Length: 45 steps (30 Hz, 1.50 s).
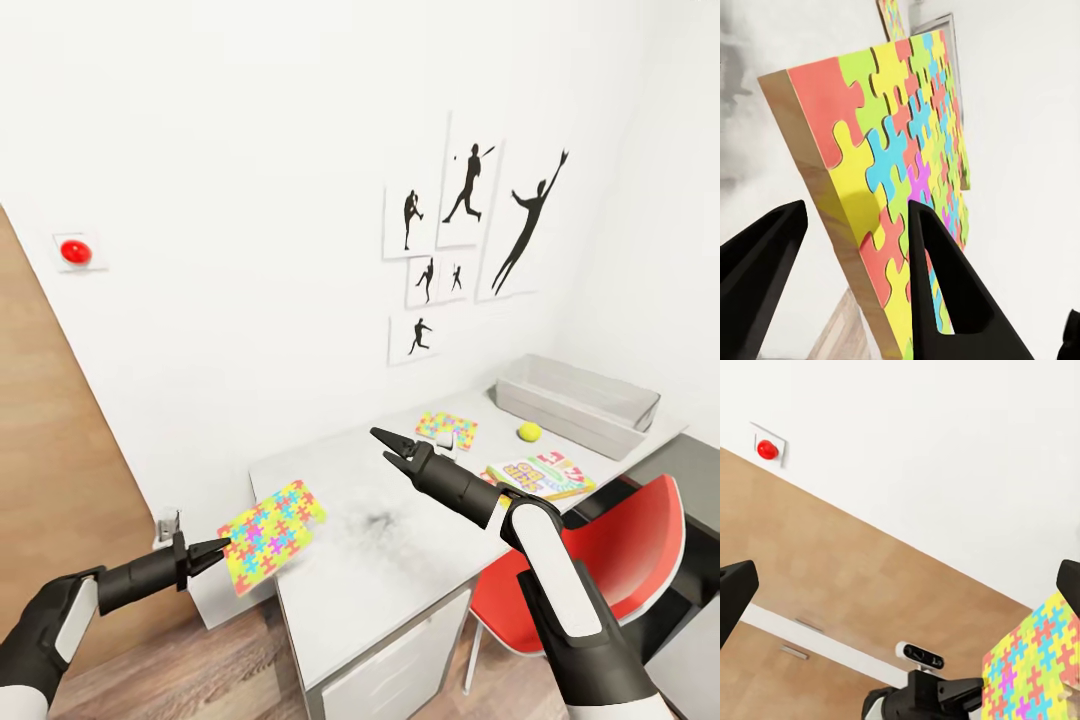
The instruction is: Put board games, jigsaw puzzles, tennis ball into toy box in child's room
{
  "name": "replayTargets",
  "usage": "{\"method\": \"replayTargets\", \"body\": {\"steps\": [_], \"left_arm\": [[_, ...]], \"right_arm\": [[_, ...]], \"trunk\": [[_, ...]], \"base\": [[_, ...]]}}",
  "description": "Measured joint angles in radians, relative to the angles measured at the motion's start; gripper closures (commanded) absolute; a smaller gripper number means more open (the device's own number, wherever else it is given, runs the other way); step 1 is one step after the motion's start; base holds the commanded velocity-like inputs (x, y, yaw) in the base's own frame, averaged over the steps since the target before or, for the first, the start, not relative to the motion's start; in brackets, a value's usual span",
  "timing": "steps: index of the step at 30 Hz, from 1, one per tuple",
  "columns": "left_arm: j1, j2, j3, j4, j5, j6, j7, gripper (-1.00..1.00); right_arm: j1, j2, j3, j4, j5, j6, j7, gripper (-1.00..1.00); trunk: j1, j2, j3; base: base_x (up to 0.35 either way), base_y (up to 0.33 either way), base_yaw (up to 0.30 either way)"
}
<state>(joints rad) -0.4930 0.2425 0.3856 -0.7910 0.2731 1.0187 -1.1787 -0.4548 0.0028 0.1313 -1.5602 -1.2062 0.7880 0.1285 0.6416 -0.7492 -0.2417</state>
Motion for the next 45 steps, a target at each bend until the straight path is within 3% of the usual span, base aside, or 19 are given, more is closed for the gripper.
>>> {"method": "replayTargets", "body": {"steps": [10,21,45], "left_arm": [[0.0,0.015,-0.001,-0.001,0.001,0.001,-0.003,1.0],[-0.002,0.03,0.0,-0.001,0.003,0.023,-0.004,1.0],[-0.002,0.04,0.0,-0.001,0.003,0.023,-0.004,1.0]], "right_arm": [[0.0,0.0,0.001,0.0,-0.001,-0.028,0.001,-1.0],[0.0,-0.001,0.033,0.0,0.001,-0.037,0.0,-1.0],[0.0,0.0,0.037,0.0,0.0,-0.037,0.001,-1.0]], "trunk": [[-0.004,0.007,0.003],[-0.046,0.084,0.038],[-0.138,0.253,0.117]], "base": [[-0.061,0.0,0.0],[-0.087,0.0,0.0],[-0.024,0.0,-0.023]]}}
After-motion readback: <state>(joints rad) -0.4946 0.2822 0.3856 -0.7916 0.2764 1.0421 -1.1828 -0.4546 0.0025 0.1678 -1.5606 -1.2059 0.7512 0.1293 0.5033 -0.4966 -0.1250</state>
